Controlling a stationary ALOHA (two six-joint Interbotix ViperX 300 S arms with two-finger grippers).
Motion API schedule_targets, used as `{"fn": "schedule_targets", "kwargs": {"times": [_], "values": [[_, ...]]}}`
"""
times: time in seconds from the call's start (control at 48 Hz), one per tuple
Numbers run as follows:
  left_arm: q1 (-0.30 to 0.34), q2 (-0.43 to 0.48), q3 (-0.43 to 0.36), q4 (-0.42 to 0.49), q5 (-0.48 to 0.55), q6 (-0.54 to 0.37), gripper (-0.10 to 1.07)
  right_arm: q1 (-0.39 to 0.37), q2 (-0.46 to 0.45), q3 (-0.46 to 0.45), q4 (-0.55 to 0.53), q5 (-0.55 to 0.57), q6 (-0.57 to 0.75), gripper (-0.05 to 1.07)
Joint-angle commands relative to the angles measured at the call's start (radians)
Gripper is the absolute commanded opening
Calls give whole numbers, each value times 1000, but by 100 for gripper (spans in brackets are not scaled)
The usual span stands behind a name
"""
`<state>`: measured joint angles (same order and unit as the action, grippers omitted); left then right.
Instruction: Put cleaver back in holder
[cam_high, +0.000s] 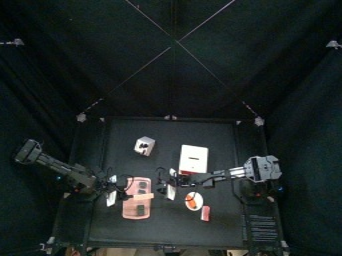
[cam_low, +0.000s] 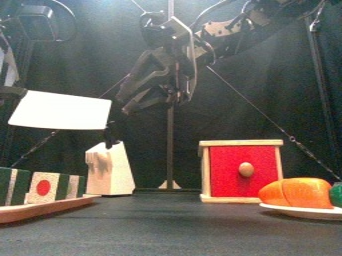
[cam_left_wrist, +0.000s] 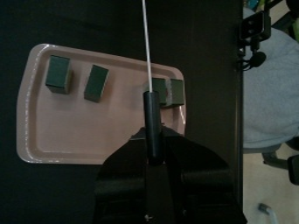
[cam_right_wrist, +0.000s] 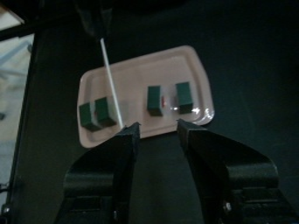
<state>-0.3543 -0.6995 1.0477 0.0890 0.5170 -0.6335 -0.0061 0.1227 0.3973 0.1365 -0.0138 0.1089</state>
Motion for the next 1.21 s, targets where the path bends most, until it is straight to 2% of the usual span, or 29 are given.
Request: {"fn": "schedule_targets", "kwargs": {"times": [0.0, 0.167, 0.292, 0.417, 0.521, 0.646, 0.771, 0.958, 1.188], "values": [[8, -2, -72, -3, 58, 0, 25, -37, -60, -2, 9, -25, -2, 77], [25, -2, -158, -3, 202, -5, 25, -87, -81, 23, 17, -49, -2, 76], [74, -3, -213, -5, 307, -15, 25, -121, -87, 34, 17, -84, -2, 71], [120, -12, -270, -9, 380, -61, 25, -160, -87, 31, 14, -98, -3, 59], [166, -25, -319, 5, 465, -138, 25, -193, -83, 26, 17, -114, -2, 49], [225, -29, -377, 34, 612, -218, 25, -258, -67, 18, 17, -149, -2, 38], [276, -31, -433, 55, 736, -259, 25, -308, -34, 5, 29, -179, -2, 30], [367, -28, -469, 54, 770, -279, 25, -356, 71, -66, 40, -198, -2, 23], [468, -17, -499, 54, 818, -288, 25, -397, 160, -144, 32, -204, -3, 23]]}}
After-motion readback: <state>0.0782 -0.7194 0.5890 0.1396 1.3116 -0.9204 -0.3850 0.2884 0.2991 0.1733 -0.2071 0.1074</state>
